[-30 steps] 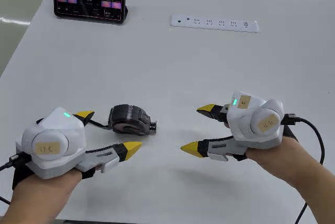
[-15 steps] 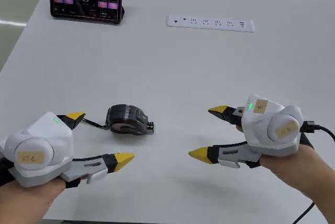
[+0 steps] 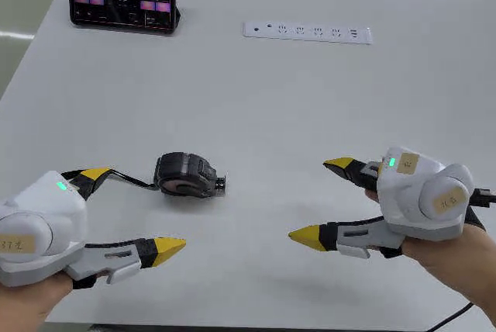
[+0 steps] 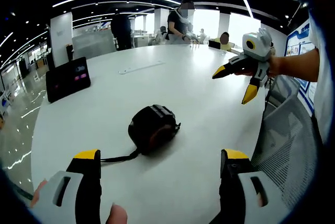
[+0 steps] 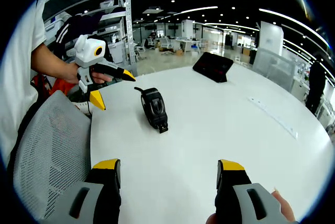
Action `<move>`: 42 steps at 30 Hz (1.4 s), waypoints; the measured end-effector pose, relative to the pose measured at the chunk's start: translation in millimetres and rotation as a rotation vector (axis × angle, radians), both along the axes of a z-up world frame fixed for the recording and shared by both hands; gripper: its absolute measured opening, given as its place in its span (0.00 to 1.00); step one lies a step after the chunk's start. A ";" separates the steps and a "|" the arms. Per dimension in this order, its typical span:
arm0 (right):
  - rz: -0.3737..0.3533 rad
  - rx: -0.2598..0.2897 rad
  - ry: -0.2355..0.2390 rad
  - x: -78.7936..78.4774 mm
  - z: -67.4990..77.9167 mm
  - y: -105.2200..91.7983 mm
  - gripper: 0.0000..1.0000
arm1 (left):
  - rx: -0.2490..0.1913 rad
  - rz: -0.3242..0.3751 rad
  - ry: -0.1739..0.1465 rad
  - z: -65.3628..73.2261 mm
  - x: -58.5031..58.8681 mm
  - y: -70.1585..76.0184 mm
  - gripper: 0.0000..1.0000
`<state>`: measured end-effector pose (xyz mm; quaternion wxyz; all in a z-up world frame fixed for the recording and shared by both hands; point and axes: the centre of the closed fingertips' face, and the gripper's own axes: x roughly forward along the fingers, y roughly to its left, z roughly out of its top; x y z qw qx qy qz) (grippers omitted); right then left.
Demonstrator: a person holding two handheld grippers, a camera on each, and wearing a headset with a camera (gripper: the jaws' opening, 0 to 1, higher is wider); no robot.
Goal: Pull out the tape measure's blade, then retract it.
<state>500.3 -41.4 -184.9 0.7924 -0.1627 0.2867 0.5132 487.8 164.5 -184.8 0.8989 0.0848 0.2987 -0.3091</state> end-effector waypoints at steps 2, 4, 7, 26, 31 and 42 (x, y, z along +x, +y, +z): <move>-0.005 0.003 0.000 -1.5 0.2 -2.1 0.76 | -0.001 -0.005 0.001 0.4 -1.7 0.9 0.95; -0.008 0.003 0.003 -3.7 0.0 -4.7 0.77 | -0.007 -0.013 0.005 0.6 -4.6 1.8 0.96; -0.017 0.003 0.003 -6.0 -0.1 -9.1 0.80 | -0.014 -0.022 0.012 0.7 -7.9 2.4 0.97; -0.065 -0.006 0.040 -25.7 -5.3 -38.8 0.94 | -0.045 -0.081 0.049 0.7 -24.0 1.5 0.99; -0.083 -0.007 0.054 -28.1 -6.5 -47.0 0.96 | -0.038 -0.080 0.054 -1.2 -28.4 6.6 0.99; -0.088 -0.033 0.065 -32.1 -10.7 -58.6 0.99 | -0.035 -0.087 0.072 -3.2 -35.5 11.2 0.99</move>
